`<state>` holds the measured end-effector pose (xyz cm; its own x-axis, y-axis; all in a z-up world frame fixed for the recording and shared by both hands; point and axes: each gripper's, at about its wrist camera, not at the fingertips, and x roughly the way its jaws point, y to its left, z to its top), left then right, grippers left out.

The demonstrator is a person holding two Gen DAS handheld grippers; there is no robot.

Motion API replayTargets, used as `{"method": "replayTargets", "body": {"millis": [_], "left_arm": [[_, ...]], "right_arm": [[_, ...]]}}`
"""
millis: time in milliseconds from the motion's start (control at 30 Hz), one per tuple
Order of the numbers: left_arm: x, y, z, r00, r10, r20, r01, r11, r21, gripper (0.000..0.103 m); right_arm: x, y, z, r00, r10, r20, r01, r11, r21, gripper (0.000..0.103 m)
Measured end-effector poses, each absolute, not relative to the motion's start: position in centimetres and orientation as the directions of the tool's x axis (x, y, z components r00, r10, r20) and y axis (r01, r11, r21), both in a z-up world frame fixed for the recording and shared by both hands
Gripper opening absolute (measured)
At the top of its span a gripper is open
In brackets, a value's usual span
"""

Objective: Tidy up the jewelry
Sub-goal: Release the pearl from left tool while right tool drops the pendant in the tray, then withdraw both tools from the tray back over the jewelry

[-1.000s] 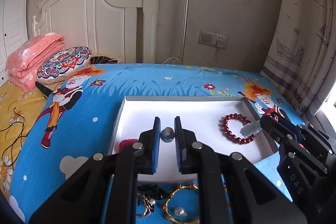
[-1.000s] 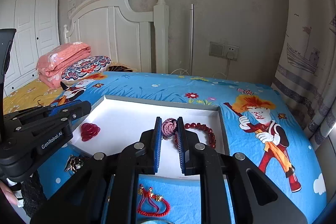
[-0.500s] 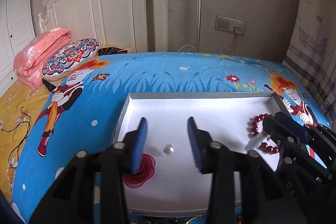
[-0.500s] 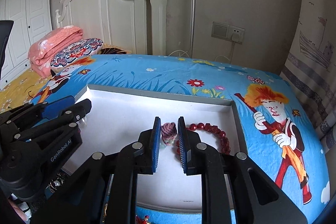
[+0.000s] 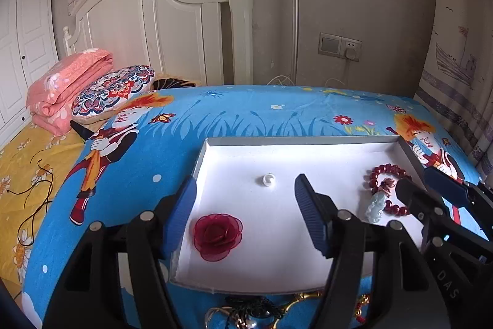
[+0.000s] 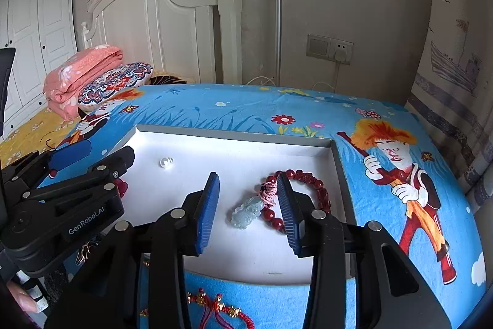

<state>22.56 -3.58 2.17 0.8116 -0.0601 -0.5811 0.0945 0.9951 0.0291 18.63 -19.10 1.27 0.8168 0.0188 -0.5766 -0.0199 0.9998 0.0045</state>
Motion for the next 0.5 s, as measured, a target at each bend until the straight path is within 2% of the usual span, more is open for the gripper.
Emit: {"method": "replayTargets", "body": {"millis": [133,200,300,500], "left_arm": [[19.5,-3.0,2.4,0.812,-0.045,-0.582,0.078,0.997,0.030,0.075],[17.7,-2.3,2.3,0.805,-0.050,-0.591,0.067,0.998,0.007,0.083],[14.9,-1.1,1.6,0.798,-0.049,-0.600,0.048,0.999,-0.018,0.084],[10.3,0.2,-0.2,0.812,-0.011,-0.583,0.016,1.000,0.003,0.086]], "right_arm": [[15.2,-19.2,1.4,0.822,0.024,-0.569,-0.028,1.000,0.002,0.046],[13.1,-19.4,1.3,0.821,0.040,-0.569,-0.036,0.999,0.018,0.047],[10.1,-19.8,0.7,0.826,0.045,-0.563,-0.041,0.999,0.019,0.052],[5.8,-20.8,-1.7,0.814,0.035,-0.580,-0.028,0.999,0.020,0.053]]}}
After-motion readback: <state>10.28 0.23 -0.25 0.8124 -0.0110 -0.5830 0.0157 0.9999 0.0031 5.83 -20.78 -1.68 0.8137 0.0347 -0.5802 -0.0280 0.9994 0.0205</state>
